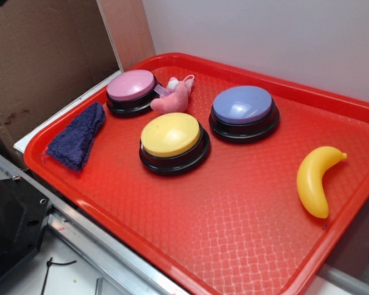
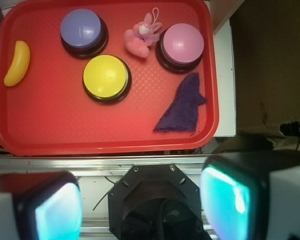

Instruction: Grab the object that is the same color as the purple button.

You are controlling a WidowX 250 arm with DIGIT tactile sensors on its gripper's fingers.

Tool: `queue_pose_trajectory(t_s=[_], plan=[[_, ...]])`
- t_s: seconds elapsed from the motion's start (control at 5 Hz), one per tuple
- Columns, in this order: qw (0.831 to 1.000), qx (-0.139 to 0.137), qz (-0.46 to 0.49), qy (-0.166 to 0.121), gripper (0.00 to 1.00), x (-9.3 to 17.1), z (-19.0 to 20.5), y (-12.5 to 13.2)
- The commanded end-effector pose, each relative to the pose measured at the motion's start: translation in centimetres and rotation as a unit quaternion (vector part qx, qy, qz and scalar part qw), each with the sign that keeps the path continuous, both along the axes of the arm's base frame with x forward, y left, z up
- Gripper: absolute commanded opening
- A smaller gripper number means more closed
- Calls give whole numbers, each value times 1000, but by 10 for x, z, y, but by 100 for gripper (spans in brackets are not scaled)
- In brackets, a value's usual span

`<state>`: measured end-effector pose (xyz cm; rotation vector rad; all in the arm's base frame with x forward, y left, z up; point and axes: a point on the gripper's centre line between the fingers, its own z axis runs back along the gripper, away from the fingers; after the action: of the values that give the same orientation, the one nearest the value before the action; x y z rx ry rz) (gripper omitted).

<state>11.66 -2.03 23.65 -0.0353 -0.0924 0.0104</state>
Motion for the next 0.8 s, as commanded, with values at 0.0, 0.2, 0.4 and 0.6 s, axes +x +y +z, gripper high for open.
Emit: queue_pose_trajectory(t_s=[0.0, 0.2, 0.4, 0.6], plan=[[1000, 0, 0, 0, 100, 0, 0, 0], [999, 1, 42, 0, 100, 6, -26, 12], [995, 6, 96, -17, 100, 12, -53, 23], [988, -3, 149, -32, 100, 21, -96, 45]])
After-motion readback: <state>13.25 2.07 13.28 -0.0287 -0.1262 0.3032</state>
